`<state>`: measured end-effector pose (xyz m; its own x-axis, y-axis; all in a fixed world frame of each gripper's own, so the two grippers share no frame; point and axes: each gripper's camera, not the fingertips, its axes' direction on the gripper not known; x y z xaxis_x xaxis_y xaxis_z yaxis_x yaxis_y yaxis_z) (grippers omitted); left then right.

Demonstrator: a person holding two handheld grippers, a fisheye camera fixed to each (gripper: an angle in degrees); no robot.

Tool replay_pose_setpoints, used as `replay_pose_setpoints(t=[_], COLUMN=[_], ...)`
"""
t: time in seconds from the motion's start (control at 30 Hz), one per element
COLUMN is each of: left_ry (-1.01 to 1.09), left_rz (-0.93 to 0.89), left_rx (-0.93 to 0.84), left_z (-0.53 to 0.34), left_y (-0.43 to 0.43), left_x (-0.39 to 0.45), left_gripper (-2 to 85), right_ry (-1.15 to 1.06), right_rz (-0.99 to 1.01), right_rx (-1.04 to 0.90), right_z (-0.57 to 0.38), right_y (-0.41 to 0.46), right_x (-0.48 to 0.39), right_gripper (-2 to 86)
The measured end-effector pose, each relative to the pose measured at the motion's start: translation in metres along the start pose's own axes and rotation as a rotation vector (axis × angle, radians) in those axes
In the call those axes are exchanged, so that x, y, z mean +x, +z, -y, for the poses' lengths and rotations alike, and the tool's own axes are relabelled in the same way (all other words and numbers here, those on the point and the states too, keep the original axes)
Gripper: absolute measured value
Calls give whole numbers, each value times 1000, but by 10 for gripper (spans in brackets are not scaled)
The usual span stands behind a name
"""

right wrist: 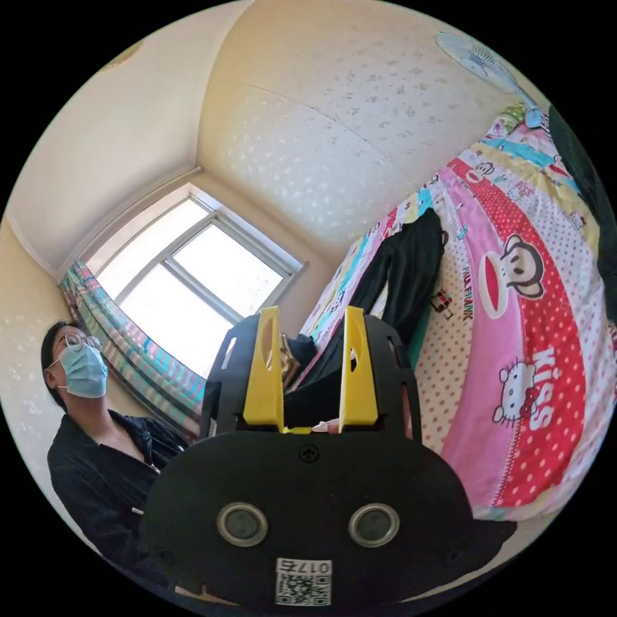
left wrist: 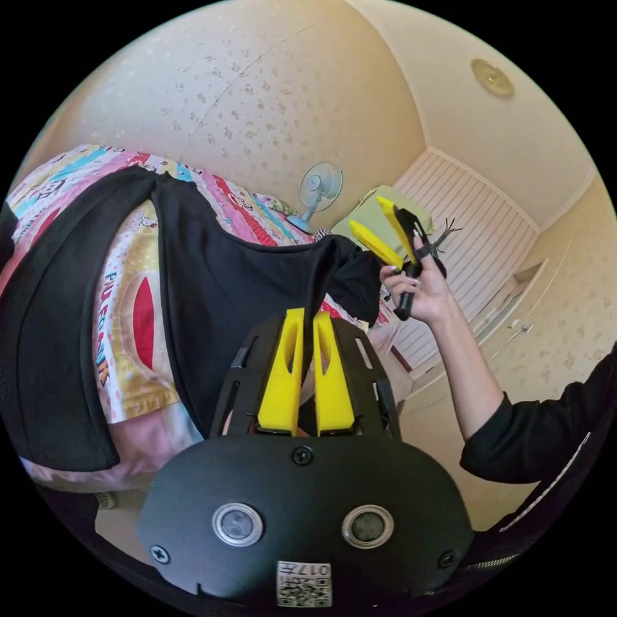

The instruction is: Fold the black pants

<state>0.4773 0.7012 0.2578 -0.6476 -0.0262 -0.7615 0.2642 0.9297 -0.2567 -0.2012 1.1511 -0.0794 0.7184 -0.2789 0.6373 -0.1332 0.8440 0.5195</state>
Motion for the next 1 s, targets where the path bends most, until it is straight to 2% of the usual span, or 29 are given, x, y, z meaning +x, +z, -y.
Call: replay_pose_setpoints(t=[0.13,0.27,0.4,0.53,0.73,0.87,1.0], left_ry=[4,-24,-21,-79,-124,-185,-194], left_rz=[-36,-38,-28,-81,-102,-124,-114], left_rx=[37,25,52,68,101,136,193], left_z=[-1,-8,-8,-7,-1,0,3], left_y=[-9,-12,-23,-30,-44,-61,-85], left_x=[-10,-19,-22,-37,-48,-58,-61], left_gripper=[9,10,10,10,10,11,13], right_ry=[50,269,355,288,202,187,200], right_rz=[-85,-52,-187,-376,-578,-619,-518], right_rx=[-68,-21,-12,-172,-279,-257,-189], right_z=[78,96,92,88,85,81,81], right_y=[89,152,205,270,310,309,309], right_x=[96,212,282,305,315,311,298], right_gripper=[166,163,143,129,71,32,19])
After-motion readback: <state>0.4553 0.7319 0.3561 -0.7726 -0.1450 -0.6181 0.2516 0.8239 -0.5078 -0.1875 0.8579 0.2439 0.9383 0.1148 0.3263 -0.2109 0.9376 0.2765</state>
